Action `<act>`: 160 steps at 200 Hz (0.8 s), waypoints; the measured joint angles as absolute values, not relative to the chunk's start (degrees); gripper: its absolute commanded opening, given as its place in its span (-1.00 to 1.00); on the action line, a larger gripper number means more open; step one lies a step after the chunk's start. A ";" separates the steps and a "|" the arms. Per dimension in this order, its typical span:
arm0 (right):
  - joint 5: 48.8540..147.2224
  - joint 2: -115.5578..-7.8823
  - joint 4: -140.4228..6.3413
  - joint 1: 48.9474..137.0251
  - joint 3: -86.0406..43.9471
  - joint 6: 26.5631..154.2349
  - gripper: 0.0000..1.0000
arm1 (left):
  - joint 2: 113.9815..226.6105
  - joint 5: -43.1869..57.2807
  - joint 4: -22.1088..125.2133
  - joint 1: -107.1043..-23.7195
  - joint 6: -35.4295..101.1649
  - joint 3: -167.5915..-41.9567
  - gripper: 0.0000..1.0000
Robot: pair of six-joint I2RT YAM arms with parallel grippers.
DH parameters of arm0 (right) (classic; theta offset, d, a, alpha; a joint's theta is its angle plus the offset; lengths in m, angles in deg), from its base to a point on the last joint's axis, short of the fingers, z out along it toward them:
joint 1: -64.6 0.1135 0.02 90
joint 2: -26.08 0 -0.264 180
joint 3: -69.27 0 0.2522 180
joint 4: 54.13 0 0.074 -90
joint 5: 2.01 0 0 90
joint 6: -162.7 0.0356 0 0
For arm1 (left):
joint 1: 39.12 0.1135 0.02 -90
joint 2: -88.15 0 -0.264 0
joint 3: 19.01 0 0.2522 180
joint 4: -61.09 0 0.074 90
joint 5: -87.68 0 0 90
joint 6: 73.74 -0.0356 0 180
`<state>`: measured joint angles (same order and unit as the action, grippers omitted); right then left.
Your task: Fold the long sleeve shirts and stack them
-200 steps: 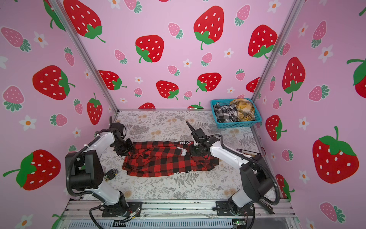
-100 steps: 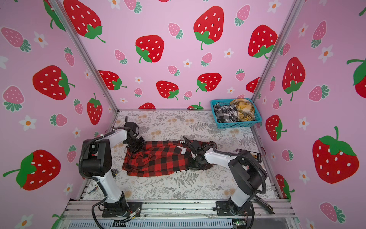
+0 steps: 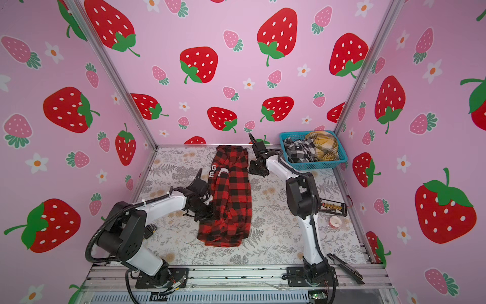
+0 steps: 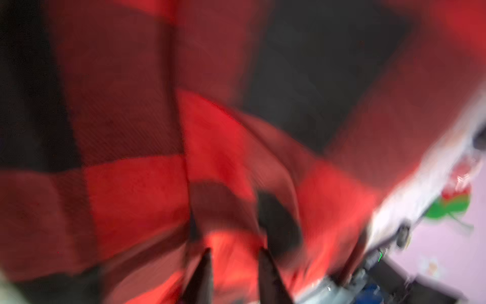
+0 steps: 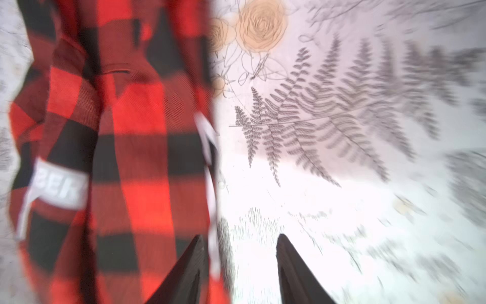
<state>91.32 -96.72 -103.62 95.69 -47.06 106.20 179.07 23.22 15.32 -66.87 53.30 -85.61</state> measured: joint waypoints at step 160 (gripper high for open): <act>94.58 -73.07 -92.10 100.44 -6.14 108.80 -0.45 | 208.60 26.84 20.98 -49.76 56.38 -126.51 -0.17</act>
